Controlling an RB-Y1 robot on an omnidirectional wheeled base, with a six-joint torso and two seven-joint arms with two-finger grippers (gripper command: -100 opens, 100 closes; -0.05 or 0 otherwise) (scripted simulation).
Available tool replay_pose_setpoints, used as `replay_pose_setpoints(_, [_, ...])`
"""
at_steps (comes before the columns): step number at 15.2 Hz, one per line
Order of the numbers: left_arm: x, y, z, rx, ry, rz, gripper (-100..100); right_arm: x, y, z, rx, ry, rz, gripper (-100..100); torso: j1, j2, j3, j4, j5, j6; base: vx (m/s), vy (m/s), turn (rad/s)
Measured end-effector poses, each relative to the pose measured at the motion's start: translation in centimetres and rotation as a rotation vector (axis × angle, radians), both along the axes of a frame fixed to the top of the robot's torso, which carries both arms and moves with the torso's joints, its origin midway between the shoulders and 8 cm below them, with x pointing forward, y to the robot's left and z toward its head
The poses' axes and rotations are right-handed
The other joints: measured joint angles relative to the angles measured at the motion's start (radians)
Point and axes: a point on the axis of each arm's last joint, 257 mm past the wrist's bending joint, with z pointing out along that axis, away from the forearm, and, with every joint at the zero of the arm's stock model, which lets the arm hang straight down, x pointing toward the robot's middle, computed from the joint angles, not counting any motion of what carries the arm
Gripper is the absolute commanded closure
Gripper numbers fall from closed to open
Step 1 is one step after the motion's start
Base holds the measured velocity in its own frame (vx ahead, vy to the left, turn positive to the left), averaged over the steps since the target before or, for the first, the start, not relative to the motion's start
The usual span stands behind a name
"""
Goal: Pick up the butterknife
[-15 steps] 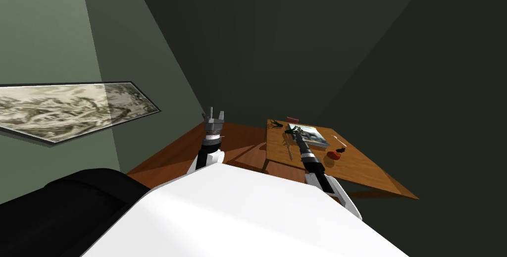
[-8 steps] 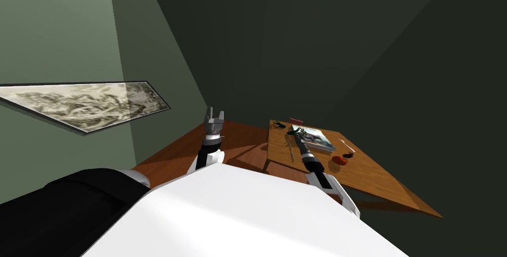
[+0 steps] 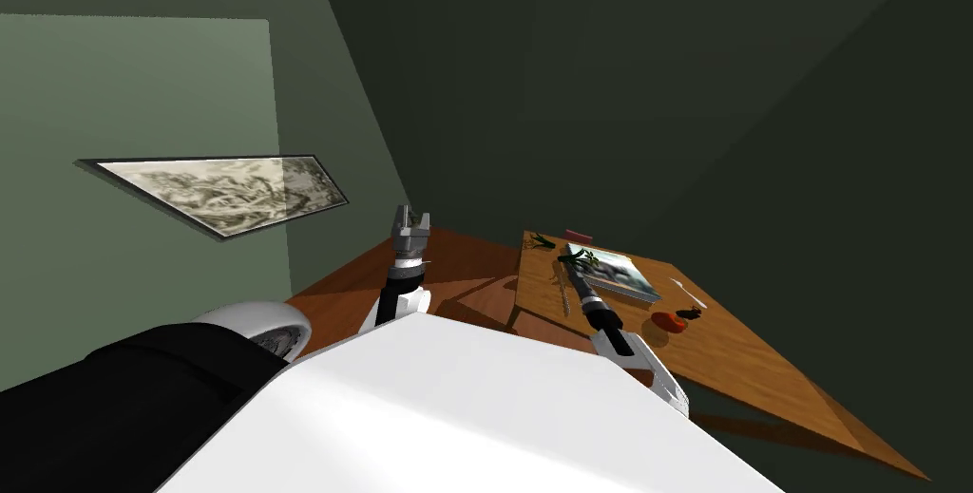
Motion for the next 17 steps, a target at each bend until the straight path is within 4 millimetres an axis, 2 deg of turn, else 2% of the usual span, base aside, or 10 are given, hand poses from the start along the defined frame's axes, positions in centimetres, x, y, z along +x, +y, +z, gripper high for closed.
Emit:
replay_pose_setpoints(6, [0.0, 0.0, 0.0, 0.000, 0.000, 0.000, 0, 0.1, -2.4, -3.9, -0.078, 0.102, -0.038, -100, 0.000, 0.000, 0.000, 0.000, 0.000, 0.000, -0.020, -0.027, 0.105])
replay_pose_setpoints(12, [0.0, 0.0, 0.0, 0.000, 0.000, 0.000, 0, 0.2, -4.9, -6.9, -0.139, 0.185, -0.070, -100, 0.000, 0.000, 0.000, 0.000, 0.000, 0.000, -0.021, -0.019, 0.131])
replay_pose_setpoints(17, [0.0, 0.0, 0.0, 0.000, 0.000, 0.000, 0, -0.5, -7.2, -9.7, -0.190, 0.265, -0.101, -100, 0.000, 0.000, 0.000, 0.000, 0.000, 0.000, -0.021, -0.025, 0.145])
